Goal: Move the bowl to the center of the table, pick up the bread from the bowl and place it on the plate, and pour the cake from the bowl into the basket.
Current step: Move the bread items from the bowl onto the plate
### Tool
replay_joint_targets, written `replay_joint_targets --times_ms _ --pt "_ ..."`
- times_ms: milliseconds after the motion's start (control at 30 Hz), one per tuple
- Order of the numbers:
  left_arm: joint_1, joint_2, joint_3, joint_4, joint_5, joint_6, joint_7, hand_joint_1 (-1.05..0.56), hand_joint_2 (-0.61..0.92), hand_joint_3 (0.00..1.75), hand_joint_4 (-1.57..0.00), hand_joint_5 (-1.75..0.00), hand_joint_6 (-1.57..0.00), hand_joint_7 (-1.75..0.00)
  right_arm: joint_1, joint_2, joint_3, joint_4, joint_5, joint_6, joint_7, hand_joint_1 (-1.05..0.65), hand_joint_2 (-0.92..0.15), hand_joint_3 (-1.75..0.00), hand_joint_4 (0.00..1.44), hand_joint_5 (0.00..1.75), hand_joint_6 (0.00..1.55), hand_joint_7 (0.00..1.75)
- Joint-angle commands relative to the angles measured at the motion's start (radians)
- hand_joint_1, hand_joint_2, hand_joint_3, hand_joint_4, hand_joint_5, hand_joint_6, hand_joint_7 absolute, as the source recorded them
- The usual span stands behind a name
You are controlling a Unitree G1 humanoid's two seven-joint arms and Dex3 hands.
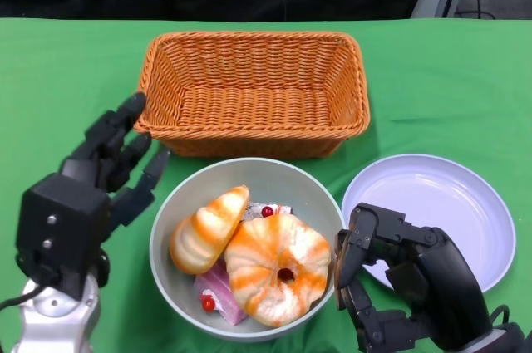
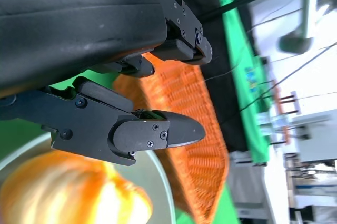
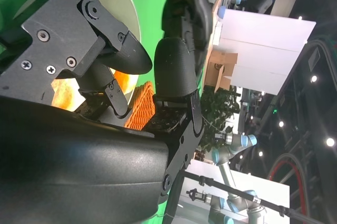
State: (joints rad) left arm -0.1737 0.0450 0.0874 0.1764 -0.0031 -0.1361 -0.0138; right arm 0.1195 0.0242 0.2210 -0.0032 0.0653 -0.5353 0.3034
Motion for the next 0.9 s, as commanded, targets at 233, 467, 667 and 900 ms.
replay_joint_targets --times_ms 233,467,667,900 --pt "-0.020 0.089 0.059 0.075 -0.188 -0.217 -0.264 -0.23 0.92 0.15 -0.94 -0.19 -0.95 -0.13 -0.006 -0.005 -0.013 0.013 0.011 -0.019 -0.011 -0.08 -0.34 -1.50 0.88 1.73 0.77 1.53" --pt "-0.033 0.105 0.078 0.184 -0.216 -0.375 -0.359 -0.07 0.92 0.28 -0.85 -1.12 -1.21 -0.23 -0.020 -0.028 -0.039 0.007 0.032 -0.038 0.003 -0.16 -0.43 -1.14 0.83 1.57 0.77 1.29" --pt "-0.050 0.119 0.088 0.260 -0.109 -0.460 -0.264 -0.07 0.90 0.35 -0.81 -1.34 -0.94 -0.82 -0.056 -0.086 -0.069 -0.015 0.029 -0.059 0.041 -0.34 -0.71 -0.49 0.71 1.42 0.77 0.87" --pt "-0.087 0.115 0.094 0.358 -0.089 -0.529 -0.208 -0.07 0.84 0.52 -0.76 -1.43 -0.85 -0.98 -0.051 -0.143 -0.082 -0.120 -0.044 -0.039 0.027 -0.33 -0.85 -0.11 0.66 1.15 0.85 0.49"
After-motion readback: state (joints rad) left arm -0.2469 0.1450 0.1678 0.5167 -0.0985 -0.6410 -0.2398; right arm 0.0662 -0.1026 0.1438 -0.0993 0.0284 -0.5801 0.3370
